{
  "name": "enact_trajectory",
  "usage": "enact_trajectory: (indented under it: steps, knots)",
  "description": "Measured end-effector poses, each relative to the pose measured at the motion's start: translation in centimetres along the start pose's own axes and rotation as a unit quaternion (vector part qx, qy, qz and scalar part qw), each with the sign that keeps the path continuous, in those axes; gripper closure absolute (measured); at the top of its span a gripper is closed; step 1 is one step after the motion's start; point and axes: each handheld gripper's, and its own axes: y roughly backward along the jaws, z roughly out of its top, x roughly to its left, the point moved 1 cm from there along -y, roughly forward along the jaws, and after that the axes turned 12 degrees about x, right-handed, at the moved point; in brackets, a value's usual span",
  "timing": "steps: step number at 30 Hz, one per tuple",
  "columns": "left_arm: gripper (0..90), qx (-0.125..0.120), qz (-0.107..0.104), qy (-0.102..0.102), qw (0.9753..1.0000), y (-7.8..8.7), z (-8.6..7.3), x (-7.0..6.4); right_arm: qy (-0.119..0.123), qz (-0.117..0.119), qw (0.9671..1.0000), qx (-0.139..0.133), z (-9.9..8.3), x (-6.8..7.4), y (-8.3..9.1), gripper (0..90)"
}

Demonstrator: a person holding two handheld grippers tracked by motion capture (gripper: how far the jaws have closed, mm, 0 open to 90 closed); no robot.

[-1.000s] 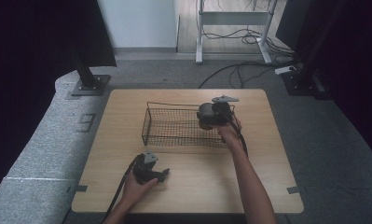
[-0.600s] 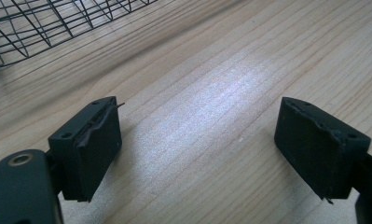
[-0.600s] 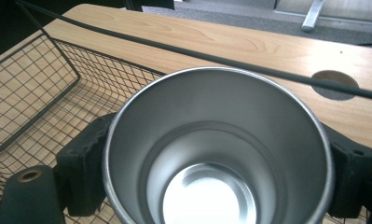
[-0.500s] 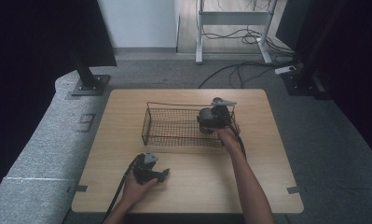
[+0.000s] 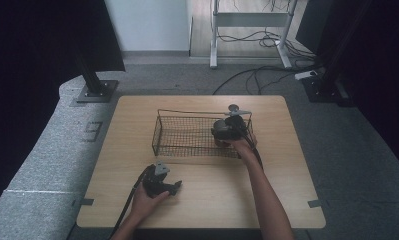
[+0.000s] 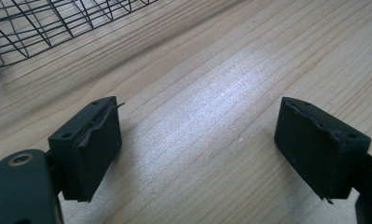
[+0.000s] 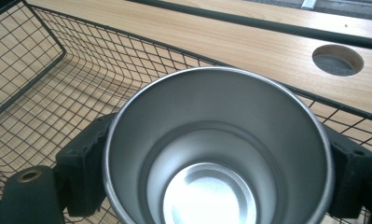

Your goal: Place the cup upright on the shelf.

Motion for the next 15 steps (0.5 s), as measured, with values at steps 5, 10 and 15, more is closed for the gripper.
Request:
enact_trajectory:
  steps: [5, 10, 15]
  knots:
    - [14.6, 0.0, 0.0, 0.0, 1.0, 0.0, 0.0, 0.0, 0.002, 0.0, 1.0, 0.005, -0.12, 0.12, -0.01, 13.7]
    - [14.6, 0.0, 0.0, 0.0, 1.0, 0.01, 0.0, 0.0, -0.003, 0.005, 0.9999, 0.016, -0.33, 0.03, -0.24, 13.7]
    - [14.6, 0.0, 0.0, 0.0, 1.0, 0.01, 0.0, 0.0, -0.013, 0.001, 0.9996, 0.024, -0.44, -0.1, -0.36, 13.6]
